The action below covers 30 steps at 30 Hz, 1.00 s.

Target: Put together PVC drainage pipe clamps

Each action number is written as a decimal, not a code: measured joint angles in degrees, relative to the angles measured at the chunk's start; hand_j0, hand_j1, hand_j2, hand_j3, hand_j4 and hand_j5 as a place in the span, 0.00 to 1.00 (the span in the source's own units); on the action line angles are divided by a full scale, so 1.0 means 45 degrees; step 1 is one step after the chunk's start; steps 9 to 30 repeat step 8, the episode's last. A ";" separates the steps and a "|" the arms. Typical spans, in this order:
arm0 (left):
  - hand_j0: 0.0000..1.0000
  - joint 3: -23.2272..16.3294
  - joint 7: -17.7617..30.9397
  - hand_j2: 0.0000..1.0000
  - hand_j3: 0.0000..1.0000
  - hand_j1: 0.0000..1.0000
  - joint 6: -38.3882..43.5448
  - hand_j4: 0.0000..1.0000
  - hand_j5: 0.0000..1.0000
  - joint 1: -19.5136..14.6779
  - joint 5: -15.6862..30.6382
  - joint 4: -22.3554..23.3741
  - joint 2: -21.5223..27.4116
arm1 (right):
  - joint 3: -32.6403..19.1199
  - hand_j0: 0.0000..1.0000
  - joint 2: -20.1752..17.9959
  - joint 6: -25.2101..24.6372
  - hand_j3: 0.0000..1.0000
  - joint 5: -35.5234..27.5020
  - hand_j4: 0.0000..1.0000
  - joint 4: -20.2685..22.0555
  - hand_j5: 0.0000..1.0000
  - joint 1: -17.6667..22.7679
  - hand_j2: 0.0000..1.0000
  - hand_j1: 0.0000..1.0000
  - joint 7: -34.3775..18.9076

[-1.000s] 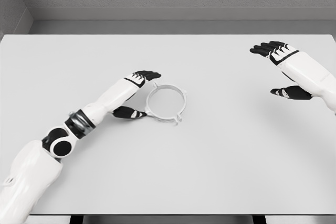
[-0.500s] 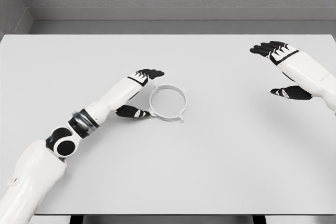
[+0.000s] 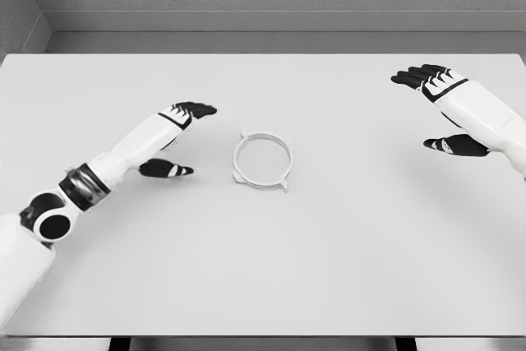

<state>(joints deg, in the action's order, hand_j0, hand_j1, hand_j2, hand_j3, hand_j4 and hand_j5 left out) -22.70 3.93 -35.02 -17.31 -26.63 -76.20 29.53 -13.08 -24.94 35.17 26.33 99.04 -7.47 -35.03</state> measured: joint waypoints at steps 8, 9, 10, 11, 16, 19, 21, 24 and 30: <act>1.00 0.1117 -0.0032 1.00 1.00 1.00 0.0001 1.00 1.00 0.0137 0.0539 0.0017 0.2659 | 0.0000 1.00 0.0000 0.0000 1.00 -0.0001 1.00 -0.0001 1.00 0.0000 1.00 1.00 0.0000; 1.00 0.1117 -0.0032 1.00 1.00 1.00 0.0001 1.00 1.00 0.0137 0.0539 0.0017 0.2659 | 0.0000 1.00 0.0000 0.0000 1.00 -0.0001 1.00 -0.0001 1.00 0.0000 1.00 1.00 0.0000; 1.00 0.1117 -0.0032 1.00 1.00 1.00 0.0001 1.00 1.00 0.0137 0.0539 0.0017 0.2659 | 0.0000 1.00 0.0000 0.0000 1.00 -0.0001 1.00 -0.0001 1.00 0.0000 1.00 1.00 0.0000; 1.00 0.1117 -0.0032 1.00 1.00 1.00 0.0001 1.00 1.00 0.0137 0.0539 0.0017 0.2659 | 0.0000 1.00 0.0000 0.0000 1.00 -0.0001 1.00 -0.0001 1.00 0.0000 1.00 1.00 0.0000; 1.00 0.1117 -0.0032 1.00 1.00 1.00 0.0001 1.00 1.00 0.0137 0.0539 0.0017 0.2659 | 0.0000 1.00 0.0000 0.0000 1.00 -0.0001 1.00 -0.0001 1.00 0.0000 1.00 1.00 0.0000; 1.00 0.1117 -0.0032 1.00 1.00 1.00 0.0001 1.00 1.00 0.0137 0.0539 0.0017 0.2659 | 0.0000 1.00 0.0000 0.0000 1.00 -0.0001 1.00 -0.0001 1.00 0.0000 1.00 1.00 0.0000; 1.00 0.1117 -0.0032 1.00 1.00 1.00 0.0001 1.00 1.00 0.0137 0.0539 0.0017 0.2659 | 0.0000 1.00 0.0000 0.0000 1.00 -0.0001 1.00 -0.0001 1.00 0.0000 1.00 1.00 0.0000; 1.00 0.1117 -0.0032 1.00 1.00 1.00 0.0001 1.00 1.00 0.0137 0.0539 0.0017 0.2659 | 0.0000 1.00 0.0000 0.0000 1.00 -0.0001 1.00 -0.0001 1.00 0.0000 1.00 1.00 0.0000; 1.00 0.1117 -0.0032 1.00 1.00 1.00 0.0001 1.00 1.00 0.0137 0.0539 0.0017 0.2659 | 0.0000 1.00 0.0000 0.0000 1.00 -0.0001 1.00 -0.0001 1.00 0.0000 1.00 1.00 0.0000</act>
